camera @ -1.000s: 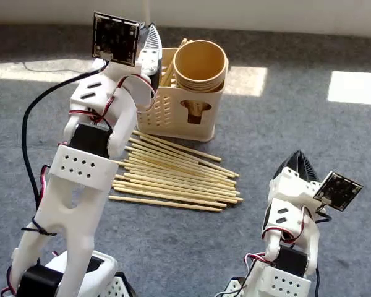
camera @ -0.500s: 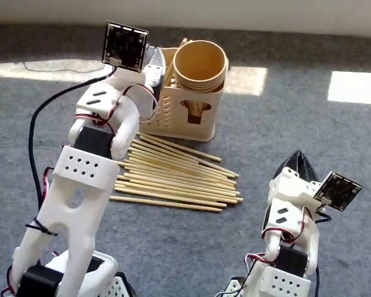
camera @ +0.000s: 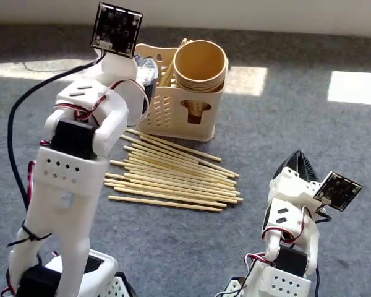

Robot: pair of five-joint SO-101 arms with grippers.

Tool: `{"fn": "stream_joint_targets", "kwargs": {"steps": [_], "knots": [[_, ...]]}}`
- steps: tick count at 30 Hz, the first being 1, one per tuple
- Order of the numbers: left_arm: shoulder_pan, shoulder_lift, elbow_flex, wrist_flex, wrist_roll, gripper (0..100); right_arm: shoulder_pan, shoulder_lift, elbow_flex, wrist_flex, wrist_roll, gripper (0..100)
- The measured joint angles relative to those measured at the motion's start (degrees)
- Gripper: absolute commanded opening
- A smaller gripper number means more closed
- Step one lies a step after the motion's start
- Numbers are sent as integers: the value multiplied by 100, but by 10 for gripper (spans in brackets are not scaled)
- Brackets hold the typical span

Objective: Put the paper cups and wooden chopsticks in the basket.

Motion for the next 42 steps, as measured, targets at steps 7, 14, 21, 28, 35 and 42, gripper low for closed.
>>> {"fn": "stream_joint_targets", "kwargs": {"steps": [7,14,21,28,35,42], "knots": [[580,0,-668,1468,-809,74,0,0,0,0,0,6],[1178,-9,-695,2444,-1415,73,0,0,0,0,0,6],[1662,-9,220,2593,-2057,73,0,0,0,0,0,6],[2057,-9,1829,2303,-2505,73,141,0,0,0,0,6],[2040,-9,3253,1336,-2611,73,325,0,0,0,0,6],[2207,343,3657,1002,-2620,73,325,0,0,0,0,6]]}}
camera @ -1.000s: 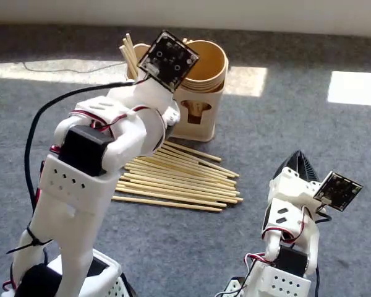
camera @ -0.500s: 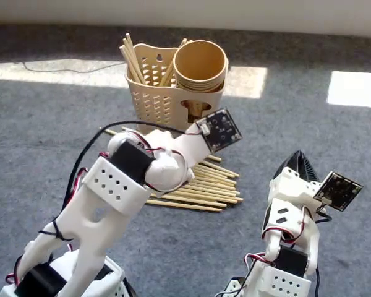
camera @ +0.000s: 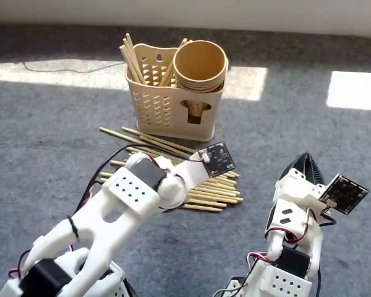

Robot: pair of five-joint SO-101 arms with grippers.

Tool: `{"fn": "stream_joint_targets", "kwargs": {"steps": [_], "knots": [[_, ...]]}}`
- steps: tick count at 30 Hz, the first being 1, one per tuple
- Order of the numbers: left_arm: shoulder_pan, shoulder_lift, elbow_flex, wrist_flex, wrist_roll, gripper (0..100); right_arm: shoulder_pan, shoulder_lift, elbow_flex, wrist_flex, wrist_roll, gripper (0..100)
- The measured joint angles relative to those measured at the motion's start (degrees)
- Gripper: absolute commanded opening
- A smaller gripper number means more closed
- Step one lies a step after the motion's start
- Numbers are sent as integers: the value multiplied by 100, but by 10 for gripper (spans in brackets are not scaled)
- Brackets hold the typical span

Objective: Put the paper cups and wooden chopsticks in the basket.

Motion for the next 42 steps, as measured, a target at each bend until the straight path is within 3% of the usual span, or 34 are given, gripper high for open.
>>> {"fn": "stream_joint_targets", "kwargs": {"steps": [19,36,42], "knots": [[352,2681,-932,-114,0,78,0,0,0,0,0,6],[211,3244,-1398,-114,-26,72,0,0,0,0,0,6],[211,3253,-1415,114,-35,5,0,0,0,0,0,6]]}}
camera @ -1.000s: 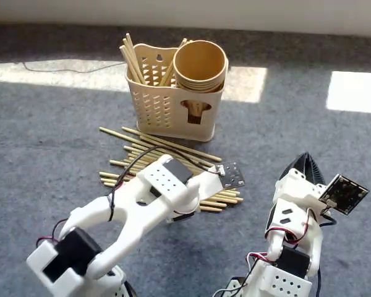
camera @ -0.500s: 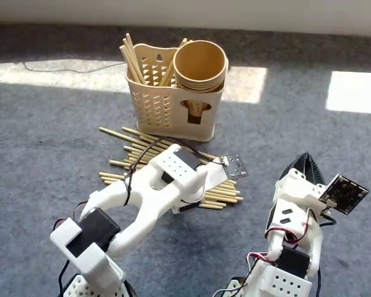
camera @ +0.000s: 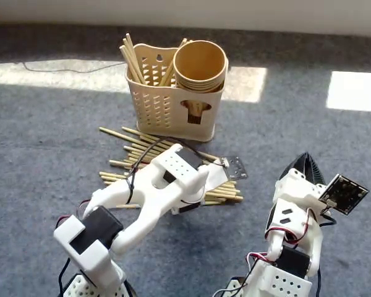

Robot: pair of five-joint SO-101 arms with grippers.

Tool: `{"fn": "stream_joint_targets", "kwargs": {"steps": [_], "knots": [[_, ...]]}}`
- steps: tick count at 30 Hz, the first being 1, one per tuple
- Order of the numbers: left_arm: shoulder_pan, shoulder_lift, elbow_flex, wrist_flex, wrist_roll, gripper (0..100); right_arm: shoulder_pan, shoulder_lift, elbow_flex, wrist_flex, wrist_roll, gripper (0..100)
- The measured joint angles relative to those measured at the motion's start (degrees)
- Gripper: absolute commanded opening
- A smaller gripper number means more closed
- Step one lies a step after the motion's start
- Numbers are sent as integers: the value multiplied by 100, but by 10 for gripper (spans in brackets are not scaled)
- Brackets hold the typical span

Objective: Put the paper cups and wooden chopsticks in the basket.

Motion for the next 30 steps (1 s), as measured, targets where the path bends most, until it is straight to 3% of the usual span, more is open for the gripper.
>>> {"fn": "stream_joint_targets", "kwargs": {"steps": [11,30], "knots": [[-9,0,9,378,0,5,0,0,0,0,0,6],[-9,-1266,114,1662,26,5,0,0,0,0,0,6]]}}
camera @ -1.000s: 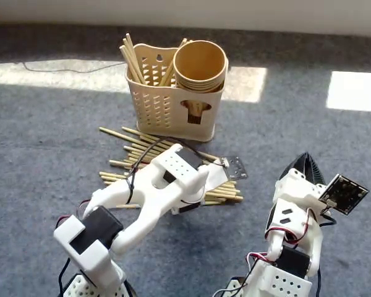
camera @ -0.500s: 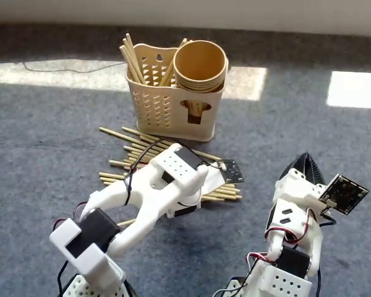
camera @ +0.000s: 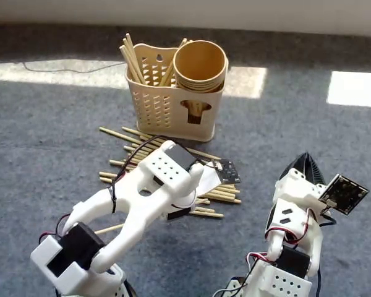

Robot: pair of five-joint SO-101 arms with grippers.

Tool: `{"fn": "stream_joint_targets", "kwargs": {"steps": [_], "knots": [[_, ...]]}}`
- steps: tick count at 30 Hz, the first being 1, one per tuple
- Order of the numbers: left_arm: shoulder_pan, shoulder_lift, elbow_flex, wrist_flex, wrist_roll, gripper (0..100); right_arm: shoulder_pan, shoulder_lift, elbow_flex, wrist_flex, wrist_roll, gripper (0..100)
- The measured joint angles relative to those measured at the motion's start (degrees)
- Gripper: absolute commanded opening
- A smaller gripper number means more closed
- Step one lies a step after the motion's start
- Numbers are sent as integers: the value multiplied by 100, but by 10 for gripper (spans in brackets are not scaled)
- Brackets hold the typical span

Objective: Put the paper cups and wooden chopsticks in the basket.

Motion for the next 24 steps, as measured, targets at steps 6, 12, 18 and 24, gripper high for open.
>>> {"fn": "stream_joint_targets", "kwargs": {"steps": [6,12,18,24], "knots": [[0,-1116,0,132,0,5,0,0,0,0,0,6],[-97,-2453,-53,176,-9,5,0,0,0,0,0,6],[-844,-2866,-1099,176,369,5,0,0,0,-9,0,6],[-1073,-2875,-2497,176,721,5,0,0,0,-9,0,6]]}}
